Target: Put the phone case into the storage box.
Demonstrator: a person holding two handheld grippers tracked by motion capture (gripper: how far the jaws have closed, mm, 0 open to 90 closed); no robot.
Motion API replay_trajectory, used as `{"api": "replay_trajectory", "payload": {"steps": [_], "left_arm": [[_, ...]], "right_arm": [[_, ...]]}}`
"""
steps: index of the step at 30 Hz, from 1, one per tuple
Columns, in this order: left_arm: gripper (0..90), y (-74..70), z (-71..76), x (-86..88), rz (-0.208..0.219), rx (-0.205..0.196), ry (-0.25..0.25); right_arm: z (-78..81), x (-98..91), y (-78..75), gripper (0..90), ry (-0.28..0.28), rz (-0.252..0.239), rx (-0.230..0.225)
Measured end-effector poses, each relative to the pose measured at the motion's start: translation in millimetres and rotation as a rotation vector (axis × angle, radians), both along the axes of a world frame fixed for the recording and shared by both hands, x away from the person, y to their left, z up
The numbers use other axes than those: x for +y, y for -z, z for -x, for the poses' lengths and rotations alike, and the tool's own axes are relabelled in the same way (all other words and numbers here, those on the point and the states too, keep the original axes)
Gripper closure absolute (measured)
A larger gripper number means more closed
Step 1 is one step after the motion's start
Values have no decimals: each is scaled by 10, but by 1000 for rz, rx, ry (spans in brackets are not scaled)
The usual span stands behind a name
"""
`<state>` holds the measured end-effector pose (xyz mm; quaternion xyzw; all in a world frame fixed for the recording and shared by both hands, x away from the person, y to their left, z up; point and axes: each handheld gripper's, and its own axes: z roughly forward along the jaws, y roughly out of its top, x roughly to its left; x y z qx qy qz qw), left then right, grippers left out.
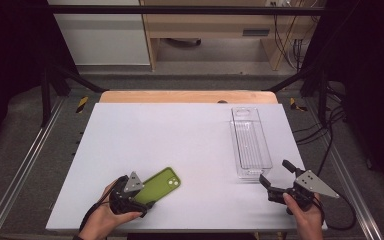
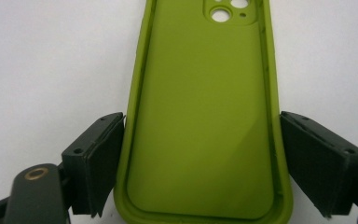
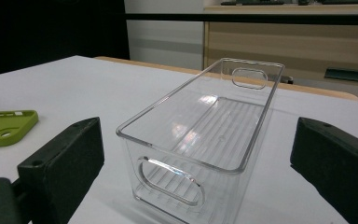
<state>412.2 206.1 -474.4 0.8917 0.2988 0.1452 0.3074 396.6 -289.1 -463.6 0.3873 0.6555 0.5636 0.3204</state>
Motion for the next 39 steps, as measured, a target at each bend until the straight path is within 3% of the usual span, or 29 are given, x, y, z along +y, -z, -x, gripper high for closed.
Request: {"api": "replay_trajectory", "payload": {"steps": [7,12,17,22,26,33,39], "left_arm": [[162,-83,-11,-85,36,-73,-16],[162,-147,-62,-249,114,-158,-37],[161,-119,-93,-422,195,-229,-49],[161,-98,-89,-498,213,-296,-51],[160,-126,-104,-469,242,-325,-71],[160,-121,-96,-398,275,-358,-91],[160,-149,-86,-381,279,-389,-91]], "right_arm": [[6,1,-4,31,0,-1,-1],[9,5,-8,31,0,1,-5],[16,0,-18,31,1,-8,2],[23,0,-14,31,6,-2,4],[34,18,-16,29,15,12,9],[19,67,-104,34,89,19,57],[-62,355,-380,34,60,109,61]]}}
